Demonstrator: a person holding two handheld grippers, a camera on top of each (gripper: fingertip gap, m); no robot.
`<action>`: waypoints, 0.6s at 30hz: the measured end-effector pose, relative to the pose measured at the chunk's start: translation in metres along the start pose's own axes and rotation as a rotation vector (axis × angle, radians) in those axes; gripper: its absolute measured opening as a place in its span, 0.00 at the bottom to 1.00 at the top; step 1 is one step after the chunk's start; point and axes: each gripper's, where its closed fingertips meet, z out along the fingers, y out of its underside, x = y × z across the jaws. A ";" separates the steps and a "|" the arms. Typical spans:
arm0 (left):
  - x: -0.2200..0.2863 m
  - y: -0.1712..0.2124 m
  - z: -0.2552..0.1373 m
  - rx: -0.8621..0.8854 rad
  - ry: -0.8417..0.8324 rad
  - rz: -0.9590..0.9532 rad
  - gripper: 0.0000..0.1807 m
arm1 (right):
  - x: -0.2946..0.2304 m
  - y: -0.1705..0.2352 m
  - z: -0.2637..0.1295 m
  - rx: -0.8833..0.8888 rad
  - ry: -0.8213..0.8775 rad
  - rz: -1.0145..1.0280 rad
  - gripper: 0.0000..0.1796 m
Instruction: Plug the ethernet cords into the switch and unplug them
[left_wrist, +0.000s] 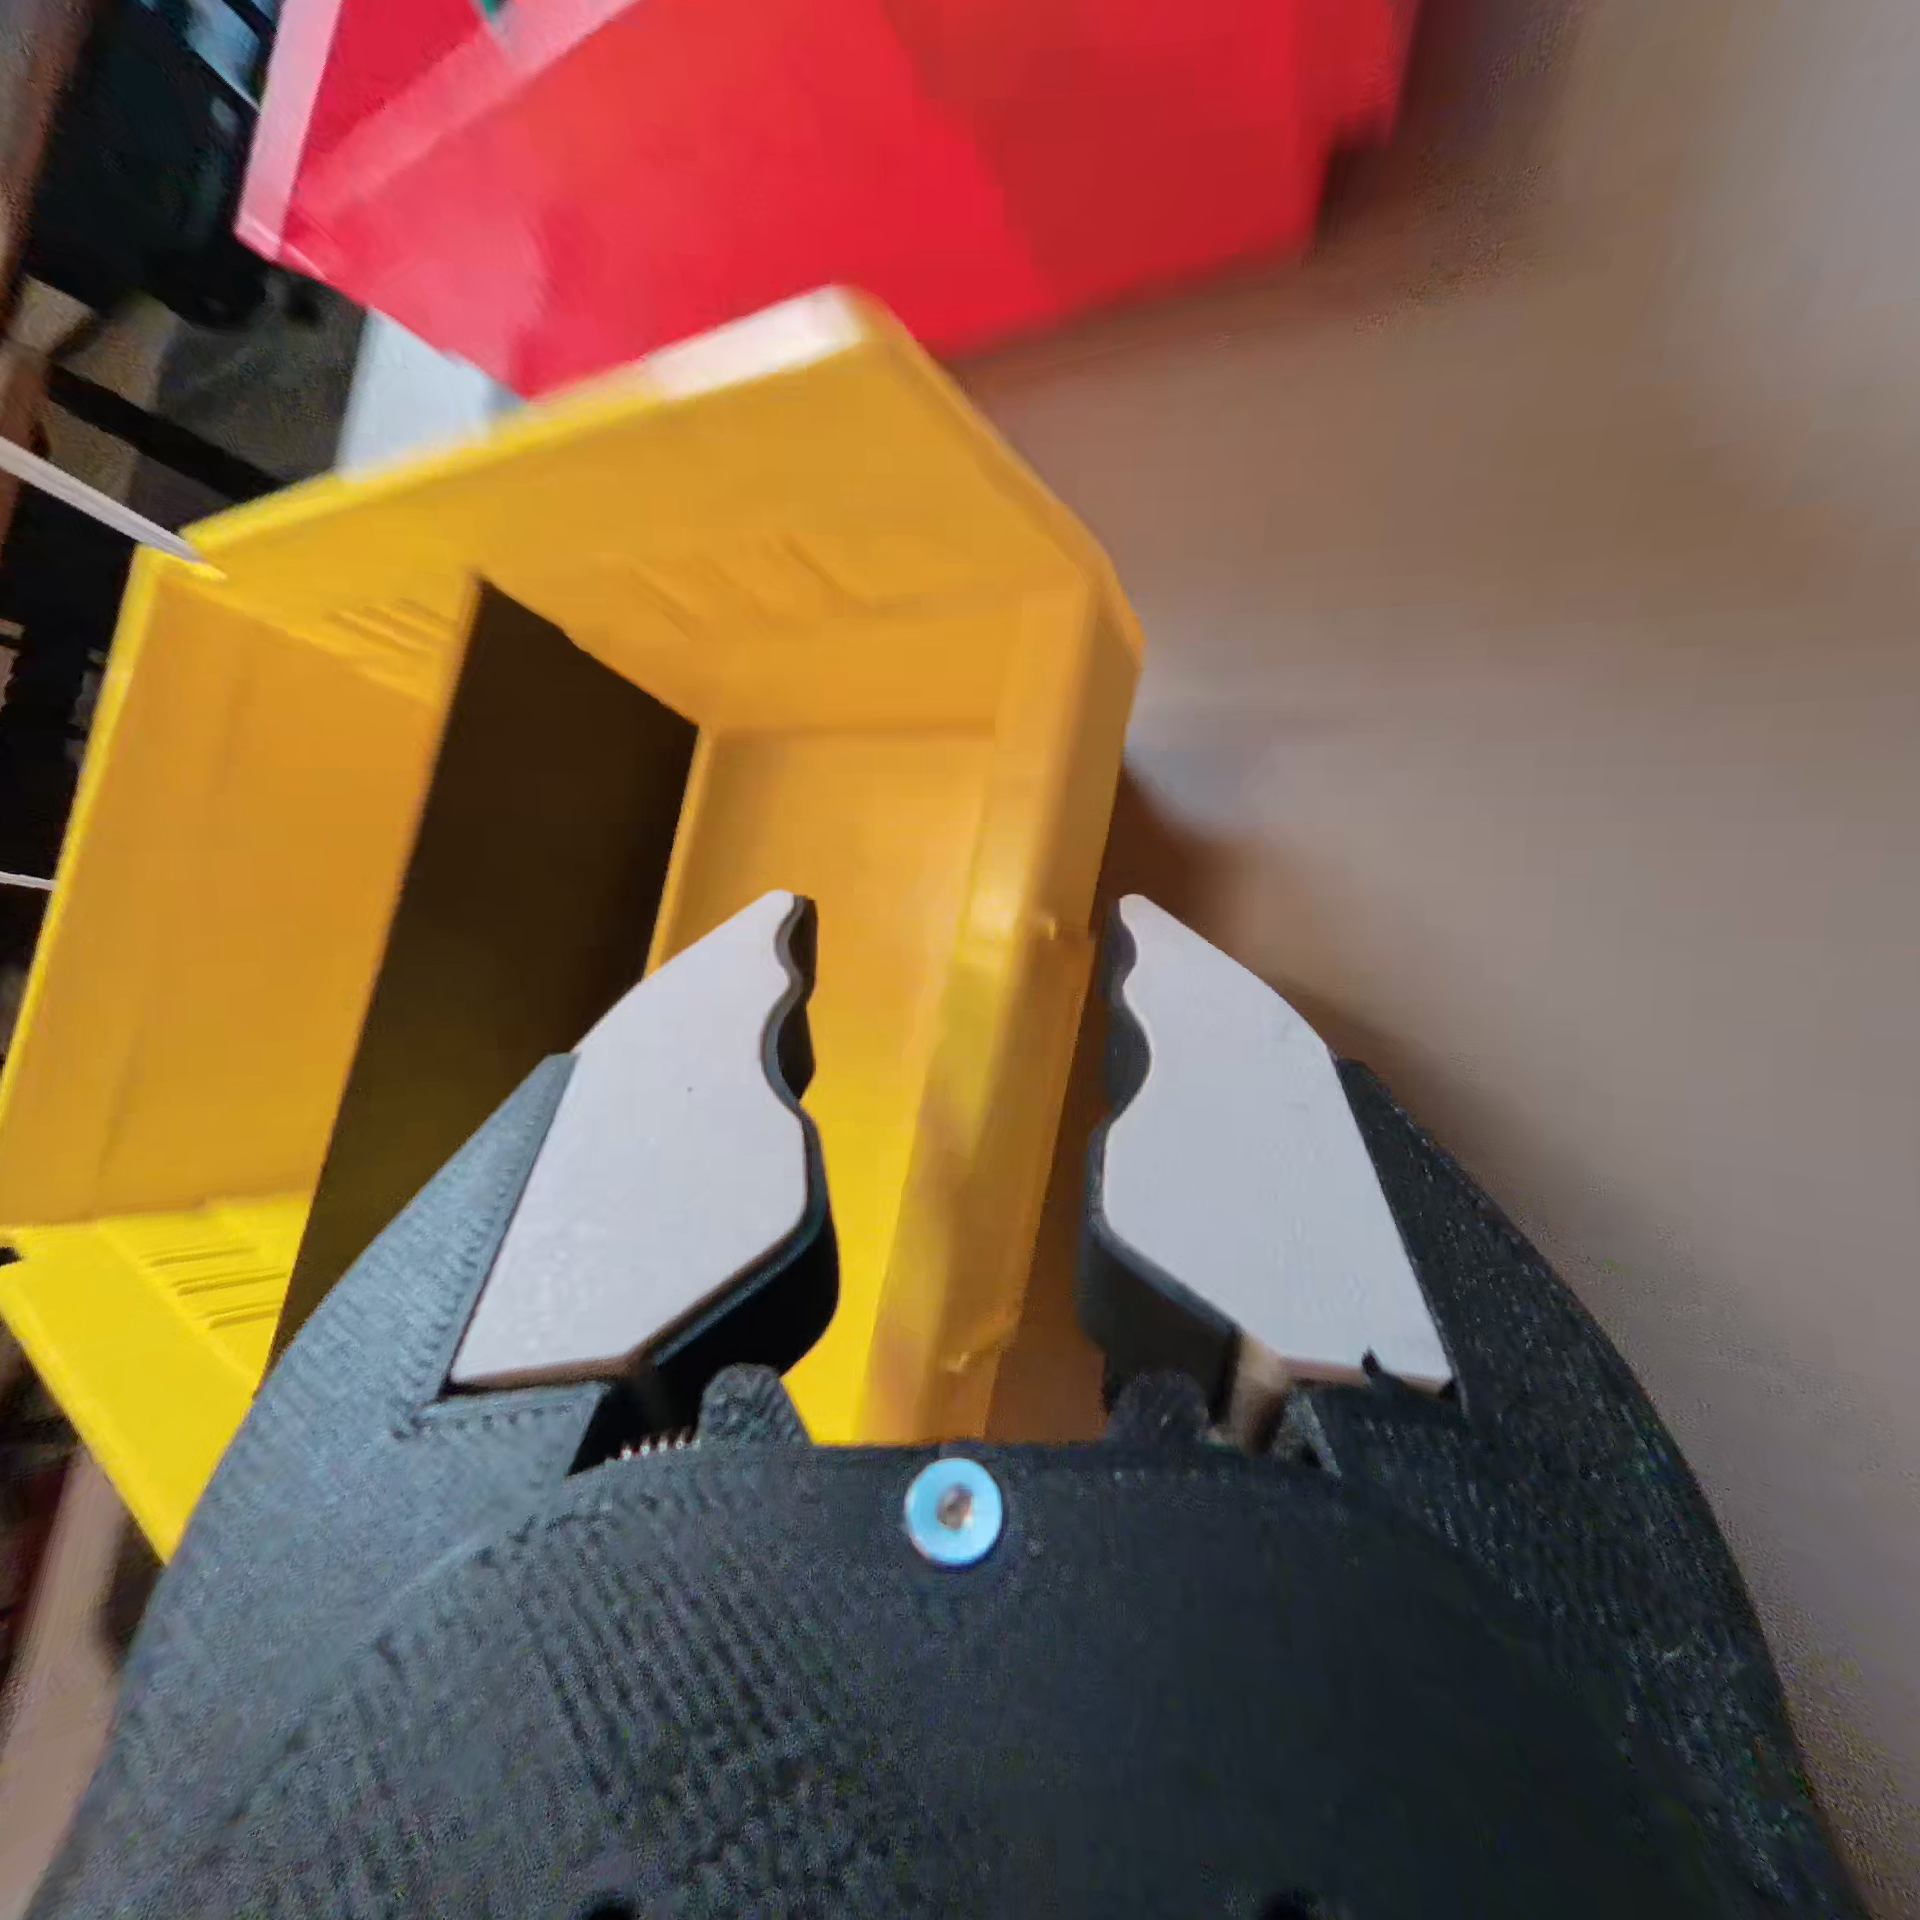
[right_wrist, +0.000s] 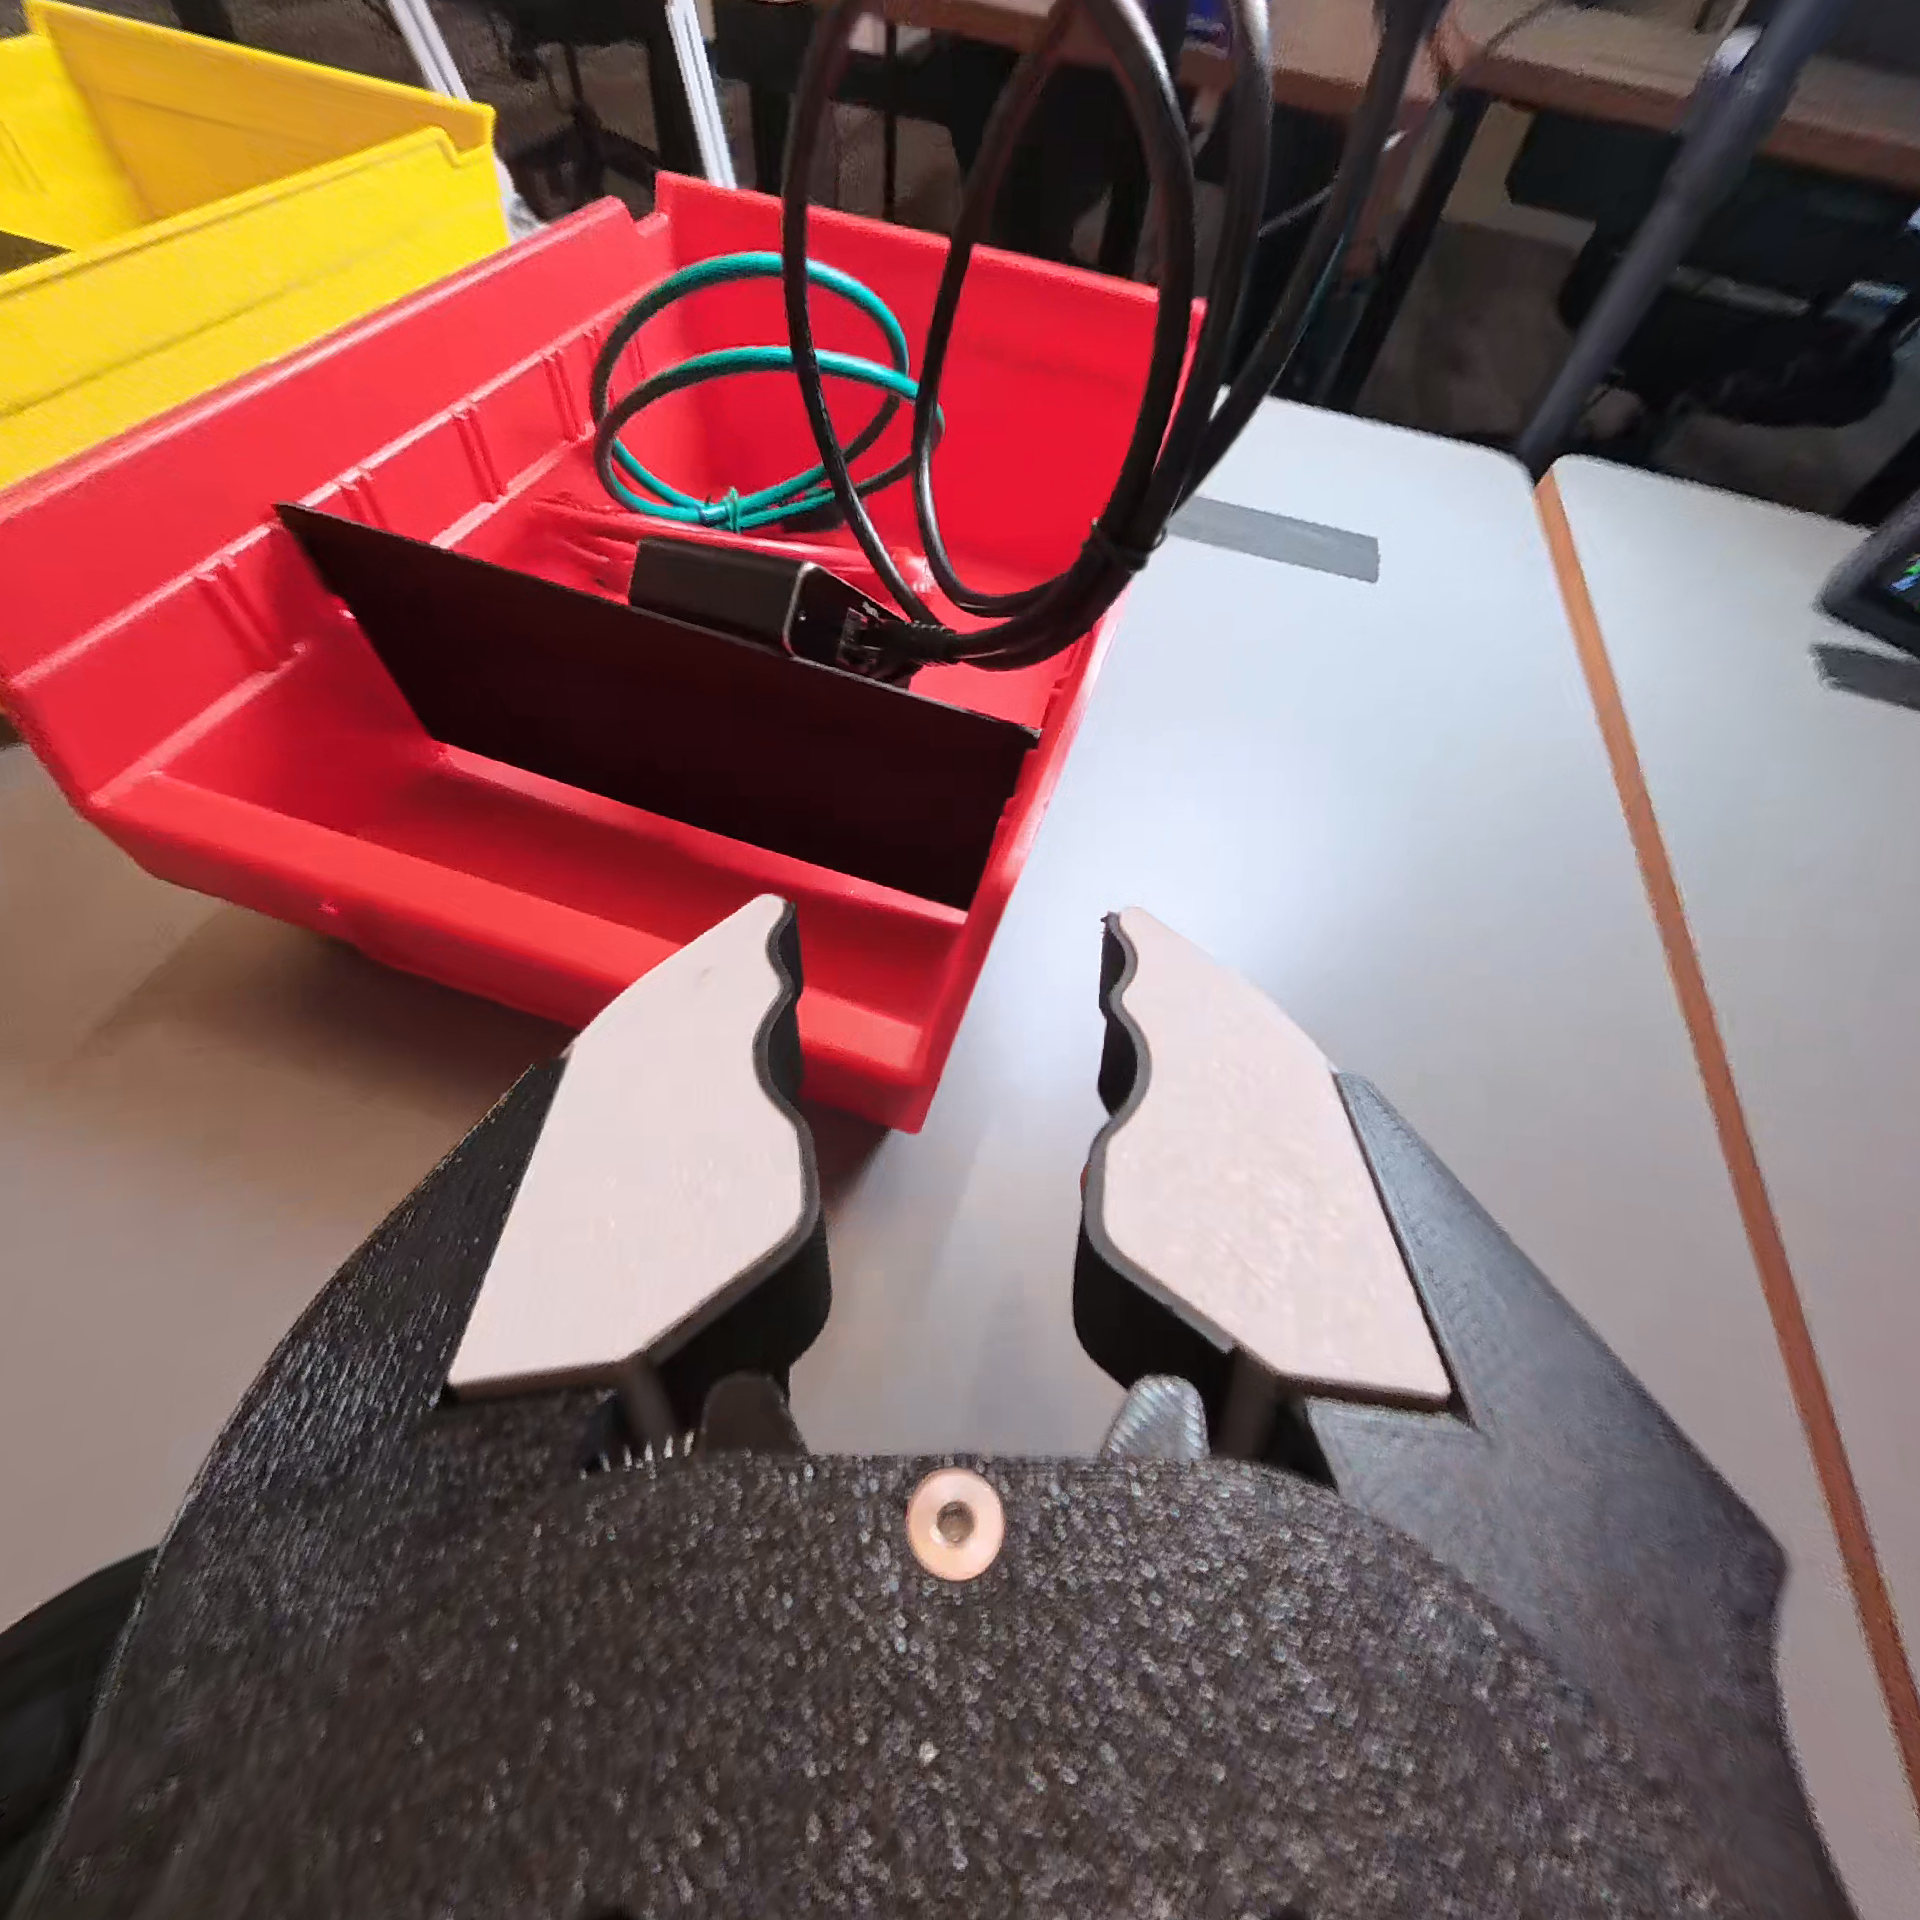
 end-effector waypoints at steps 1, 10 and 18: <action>-0.001 -0.021 -0.010 0.107 0.005 -0.088 0.29 | 0.000 0.002 0.006 -0.010 -0.020 0.019 0.31; 0.025 -0.136 0.018 0.486 0.074 -0.709 0.33 | -0.002 0.001 0.048 -0.044 -0.078 0.099 0.20; 0.026 -0.133 0.090 0.329 -0.119 -0.726 0.30 | -0.003 0.001 0.041 -0.025 -0.042 0.110 0.08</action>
